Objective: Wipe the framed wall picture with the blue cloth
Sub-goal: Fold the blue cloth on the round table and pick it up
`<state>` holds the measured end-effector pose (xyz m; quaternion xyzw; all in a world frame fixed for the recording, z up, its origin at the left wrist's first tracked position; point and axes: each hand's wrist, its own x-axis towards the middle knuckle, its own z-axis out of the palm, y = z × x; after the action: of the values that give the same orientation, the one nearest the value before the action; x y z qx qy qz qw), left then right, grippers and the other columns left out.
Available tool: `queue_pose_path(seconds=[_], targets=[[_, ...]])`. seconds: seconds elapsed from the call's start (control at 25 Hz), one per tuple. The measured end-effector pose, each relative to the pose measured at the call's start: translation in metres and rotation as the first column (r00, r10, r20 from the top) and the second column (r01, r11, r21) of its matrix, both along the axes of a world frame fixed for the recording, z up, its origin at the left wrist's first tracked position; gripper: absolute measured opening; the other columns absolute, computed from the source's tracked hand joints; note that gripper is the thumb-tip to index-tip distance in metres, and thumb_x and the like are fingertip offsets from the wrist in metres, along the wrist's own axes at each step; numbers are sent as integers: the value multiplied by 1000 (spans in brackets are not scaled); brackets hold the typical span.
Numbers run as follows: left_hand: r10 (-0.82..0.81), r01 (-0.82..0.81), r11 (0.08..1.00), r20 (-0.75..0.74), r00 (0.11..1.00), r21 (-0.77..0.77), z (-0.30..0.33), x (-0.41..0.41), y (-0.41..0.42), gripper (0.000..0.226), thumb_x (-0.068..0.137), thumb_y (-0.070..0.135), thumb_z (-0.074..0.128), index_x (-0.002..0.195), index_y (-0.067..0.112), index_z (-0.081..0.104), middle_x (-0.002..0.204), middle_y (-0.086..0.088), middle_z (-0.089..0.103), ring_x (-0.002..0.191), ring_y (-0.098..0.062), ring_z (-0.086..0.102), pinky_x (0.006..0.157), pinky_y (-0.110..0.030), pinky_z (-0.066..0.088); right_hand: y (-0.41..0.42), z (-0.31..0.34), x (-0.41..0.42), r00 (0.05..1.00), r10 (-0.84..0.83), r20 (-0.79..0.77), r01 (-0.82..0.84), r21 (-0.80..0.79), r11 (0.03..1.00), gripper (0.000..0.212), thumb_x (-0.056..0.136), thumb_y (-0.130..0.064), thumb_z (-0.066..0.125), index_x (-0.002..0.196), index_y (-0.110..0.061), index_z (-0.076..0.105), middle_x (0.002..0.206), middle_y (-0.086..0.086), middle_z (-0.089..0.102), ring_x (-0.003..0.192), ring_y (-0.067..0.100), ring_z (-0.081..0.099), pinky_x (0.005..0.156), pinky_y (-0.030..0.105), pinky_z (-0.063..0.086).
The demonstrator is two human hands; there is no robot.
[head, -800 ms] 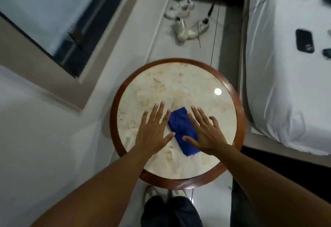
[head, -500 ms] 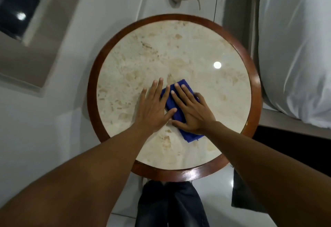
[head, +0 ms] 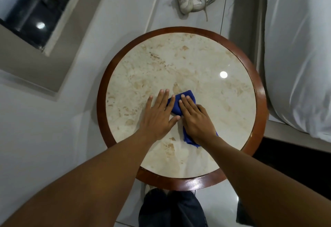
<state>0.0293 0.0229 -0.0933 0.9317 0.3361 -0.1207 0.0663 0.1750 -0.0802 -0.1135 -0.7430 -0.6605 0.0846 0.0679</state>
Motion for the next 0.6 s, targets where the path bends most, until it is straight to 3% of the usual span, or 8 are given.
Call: queue_pose_path(seconds=[0.08,0.16,0.24,0.32,0.36,0.44,0.52,0.6], targets=[[11,-11,1000,-10,1000,4,16,-5,-2,82,92,68,5,159,20,-3,168,-8,-7,155,-24,-9,124,-49,0,-1,9,-3,999,-29,-26,29,-28,999,53,102,-17,38,152,-5,25,161,12,20,150,26,18,115,42,31],[12,-12,1000,-8,1000,11,38,-9,-1,84,90,69,3,157,21,-8,168,-8,-8,155,-24,-9,124,-50,2,2,27,-12,967,-169,-193,168,-24,986,51,105,-18,32,153,-7,22,162,10,18,151,23,15,118,38,24],[22,-23,999,10,1000,45,73,-15,2,82,90,70,1,154,21,-13,168,-9,-8,155,-25,-8,124,-50,5,5,59,-26,868,-285,-407,319,17,948,50,105,-20,31,153,-7,24,162,10,21,150,23,18,117,33,19],[43,-47,997,66,997,65,120,-22,6,80,91,71,1,153,24,-16,168,-7,-10,155,-24,-9,124,-50,5,10,106,-42,746,-303,-593,417,61,907,49,105,-21,30,153,-10,26,160,9,29,147,25,28,117,35,23],[54,-62,996,107,993,68,147,-27,7,79,92,71,2,154,25,-14,168,-5,-10,155,-23,-8,124,-49,5,12,133,-51,684,-292,-669,451,73,890,48,106,-21,30,153,-13,27,157,9,37,140,28,39,116,39,31],[60,-75,992,147,987,100,208,-42,6,79,93,71,5,158,26,-5,168,-3,-6,156,-21,-5,125,-48,8,15,190,-65,614,-230,-755,489,134,862,47,106,-23,29,152,-18,29,134,9,59,110,22,62,95,39,48],[46,-75,984,169,984,164,278,-61,7,80,93,71,7,159,26,1,168,-2,-4,156,-21,-4,125,-50,12,23,257,-79,587,-175,-790,520,203,830,47,105,-27,27,152,-22,27,109,8,67,85,13,64,79,32,51],[77,-122,971,217,973,205,347,-82,2,80,93,71,8,159,27,-1,168,-1,-6,155,-21,-6,125,-49,7,27,320,-97,534,-121,-837,550,236,801,48,105,-29,27,153,-26,23,102,13,67,78,19,63,76,36,53]])
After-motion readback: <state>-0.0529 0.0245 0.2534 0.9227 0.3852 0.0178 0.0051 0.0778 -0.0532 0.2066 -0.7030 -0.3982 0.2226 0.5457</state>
